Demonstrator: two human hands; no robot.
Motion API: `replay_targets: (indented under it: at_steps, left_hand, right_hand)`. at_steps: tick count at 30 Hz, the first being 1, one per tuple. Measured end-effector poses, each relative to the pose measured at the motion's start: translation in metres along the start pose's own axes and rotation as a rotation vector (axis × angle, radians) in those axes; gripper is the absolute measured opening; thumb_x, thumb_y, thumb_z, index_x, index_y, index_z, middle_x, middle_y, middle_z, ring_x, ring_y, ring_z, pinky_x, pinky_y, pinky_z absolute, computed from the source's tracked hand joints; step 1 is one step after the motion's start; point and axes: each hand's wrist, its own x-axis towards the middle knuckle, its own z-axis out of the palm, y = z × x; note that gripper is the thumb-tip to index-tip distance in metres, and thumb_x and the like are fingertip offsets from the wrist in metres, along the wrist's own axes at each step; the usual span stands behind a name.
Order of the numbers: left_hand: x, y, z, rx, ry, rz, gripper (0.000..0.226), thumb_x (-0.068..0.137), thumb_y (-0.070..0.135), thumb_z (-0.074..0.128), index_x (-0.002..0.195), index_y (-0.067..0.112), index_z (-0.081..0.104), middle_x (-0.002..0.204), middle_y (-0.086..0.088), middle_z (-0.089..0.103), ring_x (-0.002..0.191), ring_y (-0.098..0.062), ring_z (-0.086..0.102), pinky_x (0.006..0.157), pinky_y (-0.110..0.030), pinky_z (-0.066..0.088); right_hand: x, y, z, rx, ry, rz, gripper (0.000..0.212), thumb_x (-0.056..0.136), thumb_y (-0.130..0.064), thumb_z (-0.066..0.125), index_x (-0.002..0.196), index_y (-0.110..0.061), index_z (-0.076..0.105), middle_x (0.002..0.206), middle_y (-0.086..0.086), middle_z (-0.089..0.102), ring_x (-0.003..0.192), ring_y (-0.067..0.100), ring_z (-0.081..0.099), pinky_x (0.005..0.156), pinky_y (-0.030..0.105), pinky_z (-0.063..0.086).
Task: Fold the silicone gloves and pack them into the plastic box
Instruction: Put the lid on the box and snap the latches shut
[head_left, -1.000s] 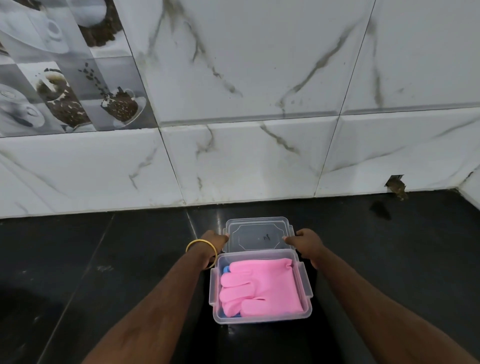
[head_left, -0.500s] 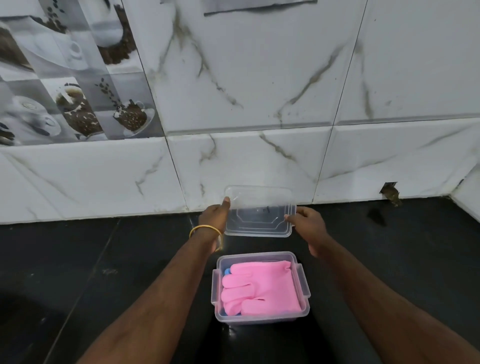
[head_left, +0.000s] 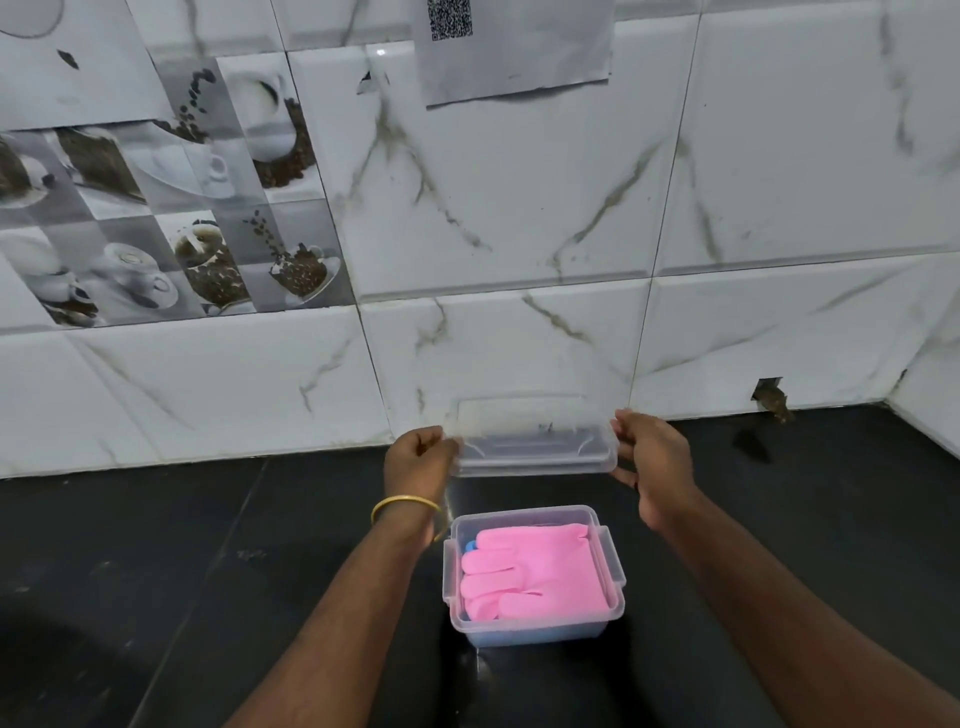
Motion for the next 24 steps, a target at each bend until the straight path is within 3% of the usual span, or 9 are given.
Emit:
replay_targets:
  at_steps: [2,5,8,15,24]
  left_hand:
    - [-0.013,-0.008,-0.005,0.031,-0.016,0.008,0.020,0.076,-0.003,0.067,0.085,0.014,0.071,0.082,-0.004,0.073,0.073,-0.021,0.067,0.064,-0.028,0.054]
    - [-0.030,-0.027,-0.015,0.099,-0.006,0.014,0.025,0.074,-0.002,0.070,0.095,0.012,0.072,0.088,-0.004,0.075,0.079,-0.021,0.071,0.073,-0.036,0.060]
    - [-0.048,-0.049,-0.027,0.160,0.009,0.008,0.024,0.073,0.001,0.073,0.088,0.019,0.071,0.084,0.000,0.075,0.079,-0.018,0.072,0.073,-0.036,0.060]
    - [-0.069,-0.091,-0.045,0.283,0.037,-0.051,0.011,0.070,0.012,0.082,0.072,0.018,0.072,0.070,0.003,0.074,0.070,-0.018,0.071,0.069,-0.036,0.060]
    - [-0.069,-0.106,-0.043,0.343,0.063,-0.053,0.014,0.075,0.014,0.080,0.080,0.020,0.068,0.079,0.005,0.072,0.075,-0.014,0.069,0.066,-0.029,0.057]
  right_hand:
    - [-0.010,0.008,-0.007,-0.085,0.042,-0.084,0.015,0.090,-0.019,0.067,0.101,-0.008,0.069,0.088,0.009,0.074,0.074,0.019,0.068,0.060,0.032,0.059]
    - [-0.026,0.023,-0.018,-0.215,0.059,-0.173,0.019,0.079,-0.017,0.080,0.096,-0.011,0.074,0.084,0.004,0.076,0.070,0.014,0.070,0.059,0.026,0.055]
    - [-0.041,0.040,-0.028,-0.314,0.077,-0.181,0.019,0.072,-0.016,0.085,0.089,-0.019,0.075,0.079,-0.003,0.076,0.068,0.009,0.072,0.055,0.022,0.056]
    - [-0.055,0.082,-0.051,-0.472,0.117,-0.105,0.021,0.071,-0.015,0.084,0.090,-0.017,0.076,0.082,-0.003,0.075,0.075,0.014,0.071,0.068,0.037,0.062]
    - [-0.053,0.103,-0.055,-0.536,0.111,-0.062,0.024,0.076,-0.022,0.082,0.099,-0.021,0.073,0.089,-0.008,0.073,0.082,0.011,0.069,0.068,0.036,0.063]
